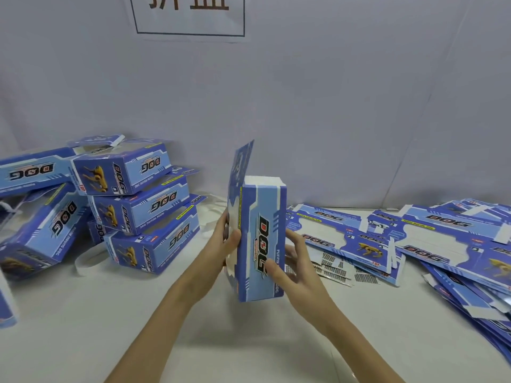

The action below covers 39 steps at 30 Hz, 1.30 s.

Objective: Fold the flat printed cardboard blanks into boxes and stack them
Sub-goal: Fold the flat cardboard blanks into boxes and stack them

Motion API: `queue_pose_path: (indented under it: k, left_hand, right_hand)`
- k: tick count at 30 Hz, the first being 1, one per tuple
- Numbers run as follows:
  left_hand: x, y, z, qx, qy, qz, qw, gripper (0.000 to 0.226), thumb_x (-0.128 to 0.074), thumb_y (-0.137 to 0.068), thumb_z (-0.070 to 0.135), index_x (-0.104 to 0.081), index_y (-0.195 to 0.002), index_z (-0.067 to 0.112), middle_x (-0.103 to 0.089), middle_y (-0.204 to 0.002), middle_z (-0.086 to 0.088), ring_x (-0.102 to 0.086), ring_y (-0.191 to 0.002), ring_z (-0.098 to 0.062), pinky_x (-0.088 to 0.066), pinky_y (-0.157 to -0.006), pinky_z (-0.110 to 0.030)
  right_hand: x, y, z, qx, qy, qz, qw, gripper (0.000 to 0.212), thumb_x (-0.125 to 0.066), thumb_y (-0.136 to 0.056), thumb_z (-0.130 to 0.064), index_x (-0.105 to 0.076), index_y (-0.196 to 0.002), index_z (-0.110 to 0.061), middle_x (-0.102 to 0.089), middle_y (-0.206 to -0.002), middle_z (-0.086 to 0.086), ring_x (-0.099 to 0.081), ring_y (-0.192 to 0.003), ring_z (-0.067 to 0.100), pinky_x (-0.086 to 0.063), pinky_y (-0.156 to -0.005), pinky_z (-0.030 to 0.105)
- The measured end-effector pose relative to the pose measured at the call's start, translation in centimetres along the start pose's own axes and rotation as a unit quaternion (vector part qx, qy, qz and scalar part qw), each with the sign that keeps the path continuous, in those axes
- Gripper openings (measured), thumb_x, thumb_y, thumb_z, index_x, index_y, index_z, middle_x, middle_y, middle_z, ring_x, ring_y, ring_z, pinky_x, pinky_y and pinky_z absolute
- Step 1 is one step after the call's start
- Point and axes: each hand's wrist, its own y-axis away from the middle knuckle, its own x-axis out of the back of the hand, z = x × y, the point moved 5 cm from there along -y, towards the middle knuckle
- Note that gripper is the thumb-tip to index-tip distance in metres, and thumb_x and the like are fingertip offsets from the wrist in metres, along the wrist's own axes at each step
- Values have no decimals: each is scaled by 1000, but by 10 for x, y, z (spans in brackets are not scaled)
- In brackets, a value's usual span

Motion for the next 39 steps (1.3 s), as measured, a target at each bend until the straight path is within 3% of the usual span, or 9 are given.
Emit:
queue_pose_path:
  k: [5,8,11,16,18,21,26,32,39]
  left_hand:
    - [19,9,19,-102,-158,173,967,74,-82,-62,78,-59,-124,43,-71,-109,23,-69,-97,4,-57,-72,-16]
    - [14,12,26,-104,-213,183,954,59,-58,-77,88,-64,-118,46,-72,-108,20,-67,-95,4,-52,-72,-10]
    - [30,7,15,0,-13,188,982,60,-35,-100,72,-72,-119,29,-79,-100,8,-75,-85,-7,-56,-68,-19]
    - [50,12,-27,240,144,222,934,43,-43,-109,42,-70,-107,9,-78,-85,-3,-70,-68,-25,-51,-64,-30]
    - [47,13,-31,258,138,218,931,41,-44,-110,39,-71,-104,9,-77,-81,-3,-68,-66,-24,-50,-63,-29]
    - [42,14,-28,247,126,190,942,44,-43,-110,41,-73,-99,11,-78,-83,-3,-70,-64,-23,-52,-62,-28]
    - [43,12,-25,236,94,179,950,46,-43,-110,42,-74,-98,10,-78,-84,-4,-71,-63,-22,-54,-60,-27]
    - [40,8,-33,235,68,173,954,42,-47,-109,37,-75,-103,5,-79,-88,-8,-69,-64,-24,-54,-61,-30]
    - [32,3,-37,218,23,119,968,37,-52,-107,36,-74,-103,6,-78,-90,-9,-70,-66,-24,-54,-63,-32]
  right_hand:
    - [4,-3,1,-7,-17,33,999,90,-78,-81,-58,-27,-154,-53,-65,-127,-26,-65,-119,-1,-60,-81,22]
    - [-3,-2,10,-68,-30,12,997,123,-89,-69,-51,-6,-160,-60,-68,-131,-21,-73,-114,11,-65,-87,44]
    - [5,-11,-3,-69,-88,69,991,104,-83,-66,-53,-24,-150,-67,-75,-117,-7,-80,-94,24,-65,-61,44]
    - [-17,-68,-74,-16,-169,93,981,67,-73,-77,-60,-43,-135,-45,-81,-105,4,-80,-87,25,-62,-57,36]
    - [-47,-114,-109,4,-201,49,978,53,-63,-96,-53,-45,-141,-32,-77,-111,5,-78,-88,22,-64,-66,37]
    - [-107,-162,-168,-6,-247,-109,963,40,-44,-112,-40,-51,-148,-26,-53,-149,16,-61,-131,28,-51,-112,40]
    - [-133,-170,-176,22,-85,-235,968,28,-49,-112,-18,-68,-127,-4,-68,-135,21,-69,-123,34,-54,-109,38]
    - [-50,-128,-47,-29,91,-41,995,26,-49,-110,-11,-74,-115,-8,-78,-103,12,-75,-95,29,-64,-85,37]
    - [73,-87,51,7,420,93,903,54,-59,-103,-13,-44,-155,-20,-45,-155,9,-43,-143,29,-42,-107,32]
